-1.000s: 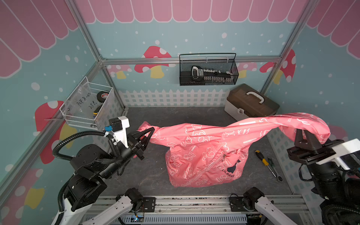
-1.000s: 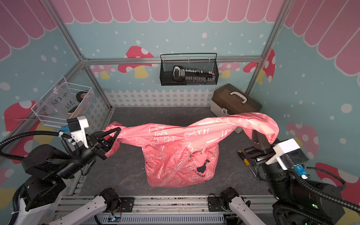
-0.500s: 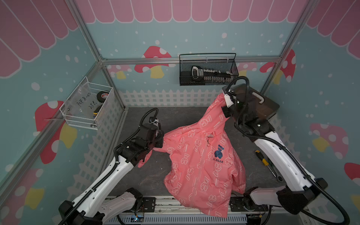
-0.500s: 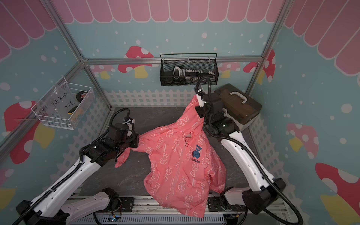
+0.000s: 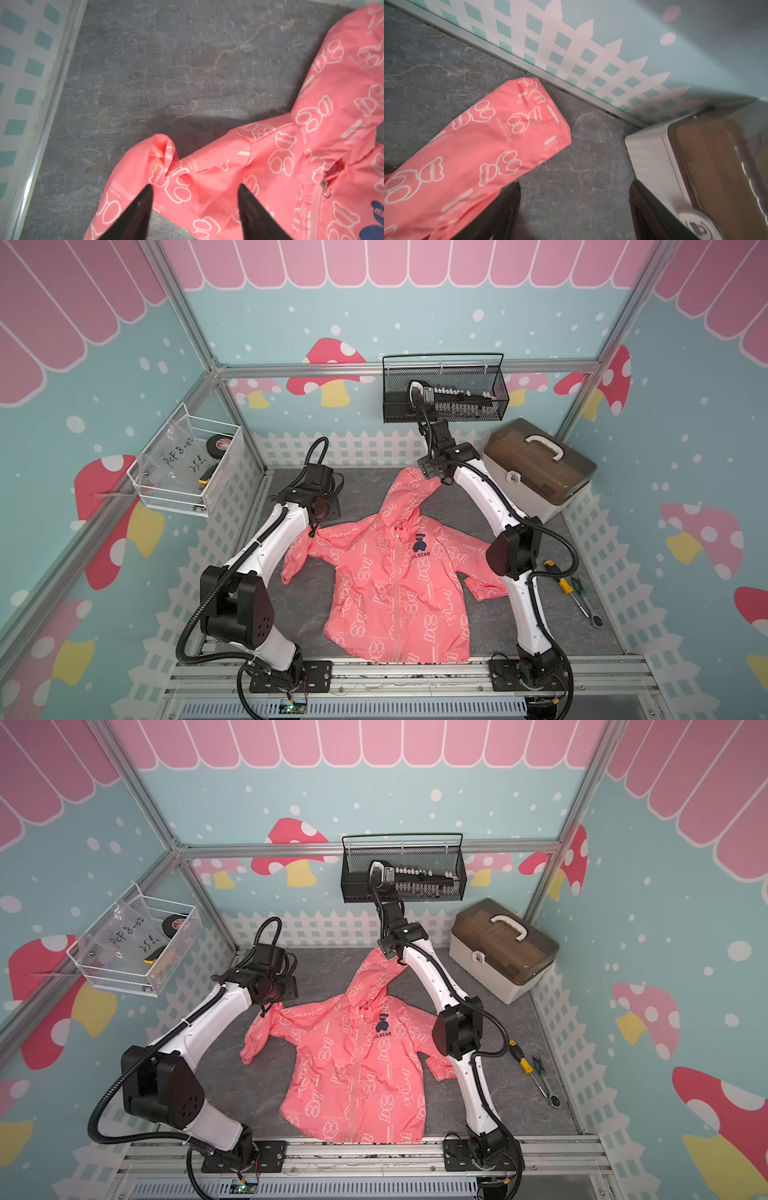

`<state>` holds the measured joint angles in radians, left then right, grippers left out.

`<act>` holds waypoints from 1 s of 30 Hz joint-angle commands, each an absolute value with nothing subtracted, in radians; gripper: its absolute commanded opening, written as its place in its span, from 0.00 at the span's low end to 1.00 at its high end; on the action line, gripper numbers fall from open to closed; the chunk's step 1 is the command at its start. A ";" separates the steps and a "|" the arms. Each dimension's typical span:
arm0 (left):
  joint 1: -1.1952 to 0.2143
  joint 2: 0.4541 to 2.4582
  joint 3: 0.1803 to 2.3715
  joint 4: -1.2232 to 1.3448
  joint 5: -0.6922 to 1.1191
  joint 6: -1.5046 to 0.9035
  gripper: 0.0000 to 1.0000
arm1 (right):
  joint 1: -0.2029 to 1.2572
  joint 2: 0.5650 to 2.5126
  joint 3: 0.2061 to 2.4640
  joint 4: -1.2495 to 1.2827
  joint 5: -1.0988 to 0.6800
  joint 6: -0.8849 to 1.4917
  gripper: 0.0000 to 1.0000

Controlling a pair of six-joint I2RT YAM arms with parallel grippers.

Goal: Unzip the jacket
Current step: Flatten out the jacket at the center of the board.

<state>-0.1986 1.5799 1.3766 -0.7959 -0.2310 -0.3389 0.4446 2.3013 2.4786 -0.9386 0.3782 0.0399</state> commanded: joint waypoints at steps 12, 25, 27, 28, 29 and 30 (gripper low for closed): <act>-0.198 1.232 1.066 -0.752 -0.287 -0.495 0.99 | 0.198 1.327 1.074 -0.629 0.148 0.483 0.84; -0.206 1.154 0.847 -0.640 -0.174 -0.575 0.98 | 0.130 1.078 0.620 -0.522 0.195 0.664 0.68; -0.207 1.154 0.838 -0.634 -0.167 -0.582 0.98 | 0.099 1.081 0.594 -0.504 0.156 0.659 0.65; -0.208 1.151 0.833 -0.632 -0.169 -0.586 0.98 | 0.086 1.081 0.583 -0.498 0.142 0.661 0.64; -0.208 1.148 0.829 -0.629 -0.166 -0.587 0.98 | 0.075 1.080 0.569 -0.489 0.129 0.664 0.64; -0.210 1.145 0.825 -0.626 -0.162 -0.588 0.98 | 0.063 1.080 0.557 -0.482 0.117 0.668 0.66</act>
<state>-0.2047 1.1667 0.8436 -0.6483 -0.1814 -0.5583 0.0879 1.0843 0.5930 -0.5106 0.1589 0.6373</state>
